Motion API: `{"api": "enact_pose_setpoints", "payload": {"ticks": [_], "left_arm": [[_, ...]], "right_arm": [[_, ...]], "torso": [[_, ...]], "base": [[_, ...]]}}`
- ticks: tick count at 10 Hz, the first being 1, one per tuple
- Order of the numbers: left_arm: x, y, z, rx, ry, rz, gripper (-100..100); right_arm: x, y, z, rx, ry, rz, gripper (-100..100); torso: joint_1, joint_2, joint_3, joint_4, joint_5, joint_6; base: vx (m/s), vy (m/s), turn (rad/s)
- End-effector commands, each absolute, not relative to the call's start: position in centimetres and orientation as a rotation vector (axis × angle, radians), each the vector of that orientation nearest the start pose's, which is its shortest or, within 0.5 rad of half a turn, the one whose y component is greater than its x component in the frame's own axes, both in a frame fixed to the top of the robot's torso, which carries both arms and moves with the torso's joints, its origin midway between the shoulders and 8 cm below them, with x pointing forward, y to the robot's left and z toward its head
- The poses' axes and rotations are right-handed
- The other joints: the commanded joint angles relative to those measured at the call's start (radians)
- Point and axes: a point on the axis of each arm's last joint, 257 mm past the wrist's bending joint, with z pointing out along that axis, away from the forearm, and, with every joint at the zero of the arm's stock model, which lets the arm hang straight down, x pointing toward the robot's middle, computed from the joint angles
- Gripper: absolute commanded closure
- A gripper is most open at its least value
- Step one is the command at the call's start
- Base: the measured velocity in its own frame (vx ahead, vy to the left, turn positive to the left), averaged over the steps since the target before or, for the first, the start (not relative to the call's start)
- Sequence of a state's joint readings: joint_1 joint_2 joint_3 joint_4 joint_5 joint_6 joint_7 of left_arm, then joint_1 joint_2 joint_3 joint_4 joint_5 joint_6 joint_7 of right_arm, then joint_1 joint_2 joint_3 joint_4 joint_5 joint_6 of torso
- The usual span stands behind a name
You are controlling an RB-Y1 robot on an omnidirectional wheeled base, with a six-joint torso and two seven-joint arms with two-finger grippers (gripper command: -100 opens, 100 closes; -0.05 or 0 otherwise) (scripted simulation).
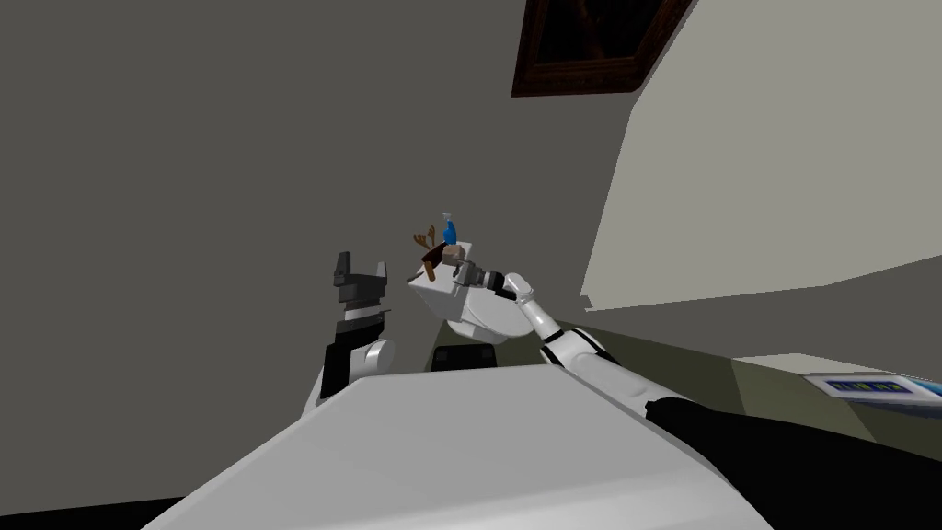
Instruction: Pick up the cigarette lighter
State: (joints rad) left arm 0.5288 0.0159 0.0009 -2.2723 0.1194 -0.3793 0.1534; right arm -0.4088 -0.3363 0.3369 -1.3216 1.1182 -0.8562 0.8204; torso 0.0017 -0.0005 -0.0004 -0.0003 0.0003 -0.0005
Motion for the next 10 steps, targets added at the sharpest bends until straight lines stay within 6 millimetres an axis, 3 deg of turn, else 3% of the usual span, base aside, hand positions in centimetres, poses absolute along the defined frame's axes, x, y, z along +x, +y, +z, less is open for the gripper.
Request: {"api": "enact_pose_setpoints", "payload": {"ticks": [1, 3, 4, 10], "left_arm": [[36.0, 29.8, -1.3, -0.912, 0.602, -1.469, 0], [36.0, 29.8, -1.3, -0.912, 0.602, -1.469, 0], [36.0, 29.8, -1.3, -0.912, 0.602, -1.469, 0], [36.0, 29.8, -1.3, -0.912, 0.602, -1.469, 0]], "right_arm": [[47.1, 3.5, -17.1, -1.392, 0.768, 0.278, -100], [47.2, 4.0, -18.7, -1.544, 0.684, 0.225, -100], [47.3, 4.1, -18.4, -1.545, 0.677, 0.222, -100], [48.2, 3.3, -20.9, -1.845, 0.475, 0.096, -100]], "torso": [[0.000, 0.000, 0.000, 0.000, 0.000, 0.000], [0.000, 0.000, 0.000, 0.000, 0.000, 0.000], [0.000, 0.000, 0.000, 0.000, 0.000, 0.000], [-0.001, 0.001, 0.000, 0.000, 0.000, 0.000]], "base": [[0.007, 0.045, -0.040], [0.012, 0.047, -0.089], [0.009, 0.039, -0.040], [0.004, 0.034, -0.071]]}}
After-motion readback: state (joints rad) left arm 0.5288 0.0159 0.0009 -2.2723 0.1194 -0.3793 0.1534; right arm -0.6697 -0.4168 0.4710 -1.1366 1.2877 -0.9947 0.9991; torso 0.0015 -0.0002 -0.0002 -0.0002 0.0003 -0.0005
